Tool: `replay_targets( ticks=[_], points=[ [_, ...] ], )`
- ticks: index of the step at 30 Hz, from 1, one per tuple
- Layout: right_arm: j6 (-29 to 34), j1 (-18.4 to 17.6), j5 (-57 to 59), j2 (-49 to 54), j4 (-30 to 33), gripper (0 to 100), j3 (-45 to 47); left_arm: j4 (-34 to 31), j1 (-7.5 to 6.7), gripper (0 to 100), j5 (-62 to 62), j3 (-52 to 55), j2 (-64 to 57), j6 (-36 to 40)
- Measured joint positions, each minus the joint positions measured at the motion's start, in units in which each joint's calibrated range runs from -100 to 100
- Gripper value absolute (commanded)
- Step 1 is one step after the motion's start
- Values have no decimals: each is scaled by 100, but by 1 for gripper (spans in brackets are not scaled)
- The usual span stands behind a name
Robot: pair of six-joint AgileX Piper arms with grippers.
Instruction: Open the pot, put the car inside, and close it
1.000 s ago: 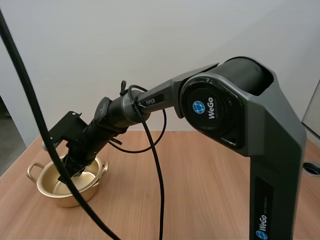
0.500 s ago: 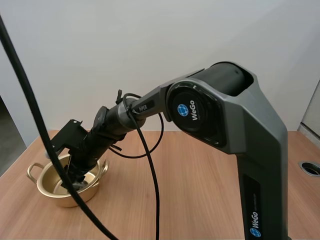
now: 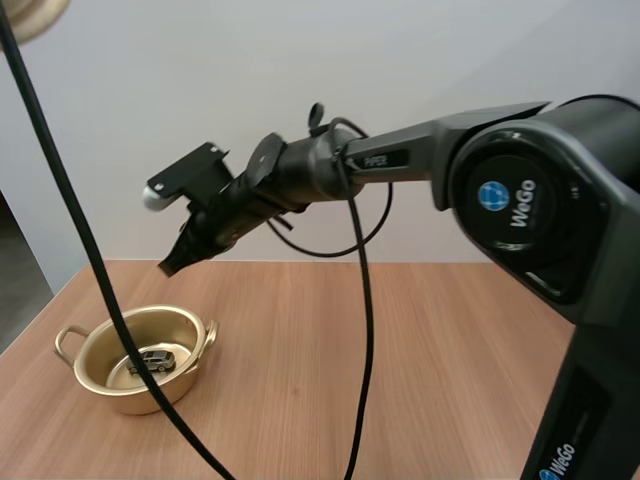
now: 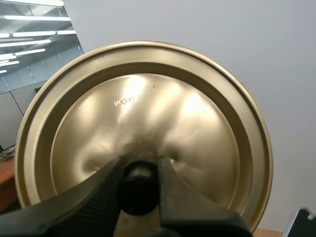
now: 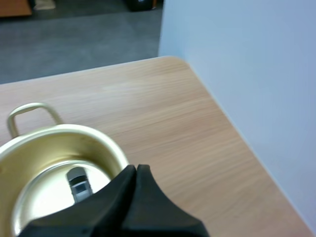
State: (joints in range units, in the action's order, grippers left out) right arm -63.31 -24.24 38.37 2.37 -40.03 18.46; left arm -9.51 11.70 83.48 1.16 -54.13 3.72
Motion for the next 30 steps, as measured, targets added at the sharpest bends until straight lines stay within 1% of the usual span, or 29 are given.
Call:
replay_targets(
  ticks=[5,7,8,15,17,19,22,27,30],
  points=[
    [292,571,-40,830,-31,0,0,128,0,0,-18,1051,162,0],
    [311,690,-27,1004,-31,0,0,207,0,0,-18,1265,244,-19],
    [311,928,86,1338,-31,0,0,296,0,0,-2,1647,412,-92],
    [300,1714,717,2546,-13,0,0,359,0,0,-601,3033,1438,-260],
    [291,1928,870,2879,-8,0,0,520,0,0,-636,3451,1840,-403],
    [291,2167,907,3166,-5,0,0,788,0,0,-392,3773,2213,-607],
    [252,2500,907,3581,-5,0,0,1021,0,0,-46,4001,2780,-786],
    [261,3048,919,4038,275,0,0,1060,0,0,-81,3999,3684,-887],
    [362,3192,979,4102,438,0,0,1048,0,0,-126,3999,4013,-954]
  ],
)
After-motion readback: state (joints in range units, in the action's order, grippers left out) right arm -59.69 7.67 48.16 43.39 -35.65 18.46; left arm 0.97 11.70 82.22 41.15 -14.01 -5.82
